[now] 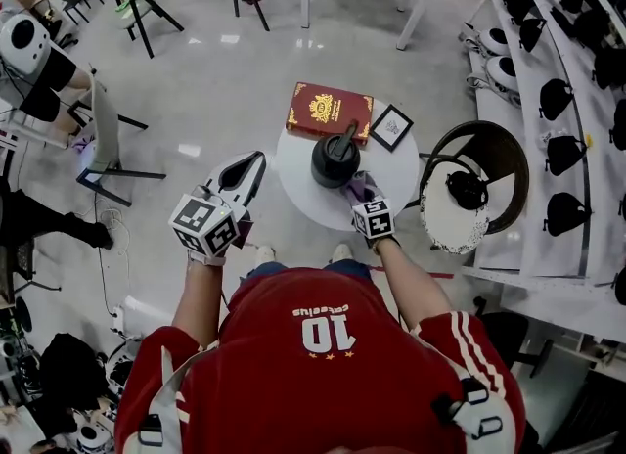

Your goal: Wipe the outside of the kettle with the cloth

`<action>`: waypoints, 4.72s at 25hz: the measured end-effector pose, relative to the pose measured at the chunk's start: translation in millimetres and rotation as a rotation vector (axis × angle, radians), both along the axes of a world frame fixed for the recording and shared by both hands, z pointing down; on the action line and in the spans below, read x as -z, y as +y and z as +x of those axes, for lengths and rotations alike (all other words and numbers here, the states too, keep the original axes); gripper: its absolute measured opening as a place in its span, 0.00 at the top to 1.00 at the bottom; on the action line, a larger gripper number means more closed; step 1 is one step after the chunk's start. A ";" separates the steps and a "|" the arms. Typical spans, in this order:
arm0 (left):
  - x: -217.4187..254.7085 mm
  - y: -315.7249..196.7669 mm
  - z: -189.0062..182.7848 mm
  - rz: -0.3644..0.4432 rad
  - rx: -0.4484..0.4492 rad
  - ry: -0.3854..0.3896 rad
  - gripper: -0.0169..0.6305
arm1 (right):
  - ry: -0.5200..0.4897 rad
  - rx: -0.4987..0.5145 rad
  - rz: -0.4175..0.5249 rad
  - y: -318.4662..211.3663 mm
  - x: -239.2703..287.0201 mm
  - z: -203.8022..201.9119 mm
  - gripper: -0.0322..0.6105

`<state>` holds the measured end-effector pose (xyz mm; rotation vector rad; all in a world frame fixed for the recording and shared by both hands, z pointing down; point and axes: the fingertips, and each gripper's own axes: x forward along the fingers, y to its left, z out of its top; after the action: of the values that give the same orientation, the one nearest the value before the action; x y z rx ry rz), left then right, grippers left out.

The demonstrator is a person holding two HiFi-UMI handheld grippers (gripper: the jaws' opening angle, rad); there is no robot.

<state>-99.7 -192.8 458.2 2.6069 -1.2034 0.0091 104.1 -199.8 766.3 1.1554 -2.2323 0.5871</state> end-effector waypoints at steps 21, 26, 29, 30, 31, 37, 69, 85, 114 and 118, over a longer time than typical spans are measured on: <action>-7.5 -27.4 -42.1 -0.006 -0.185 0.015 0.96 | -0.008 -0.211 0.007 20.5 -9.2 -47.0 0.88; -12.3 -33.0 -55.7 -0.010 -0.224 -0.003 0.96 | 0.002 -0.283 0.038 19.7 -11.2 -59.9 0.88; -13.2 -35.9 -64.5 -0.011 -0.237 -0.008 0.96 | 0.016 -0.307 0.057 21.3 -12.2 -70.2 0.88; -13.1 -37.2 -67.1 -0.009 -0.240 -0.009 0.96 | 0.024 -0.316 0.067 21.0 -12.1 -73.1 0.88; -12.9 -38.7 -69.6 -0.007 -0.244 -0.010 0.96 | 0.032 -0.323 0.078 19.9 -11.8 -76.0 0.88; -18.0 -48.2 -86.0 -0.011 -0.251 -0.016 0.96 | 0.082 -0.353 0.131 6.4 -10.4 -93.2 0.88; 3.8 -50.2 -114.2 0.028 -0.108 0.067 0.96 | -0.167 0.059 0.242 -34.5 147.0 -200.8 0.88; 43.6 -39.4 23.1 0.082 -0.199 0.053 0.96 | -0.205 0.041 0.379 -3.8 279.8 -44.2 0.88; 83.3 4.1 42.5 0.163 -0.188 -0.004 0.96 | -0.226 -0.096 0.534 32.5 353.4 24.0 0.88; 80.4 7.9 42.1 0.158 -0.187 -0.004 0.96 | -0.217 -0.101 0.531 36.5 349.7 23.7 0.88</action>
<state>-57.6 -185.0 377.8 2.8495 -0.9951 -0.0460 127.7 -163.2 416.6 1.5282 -2.6188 0.1573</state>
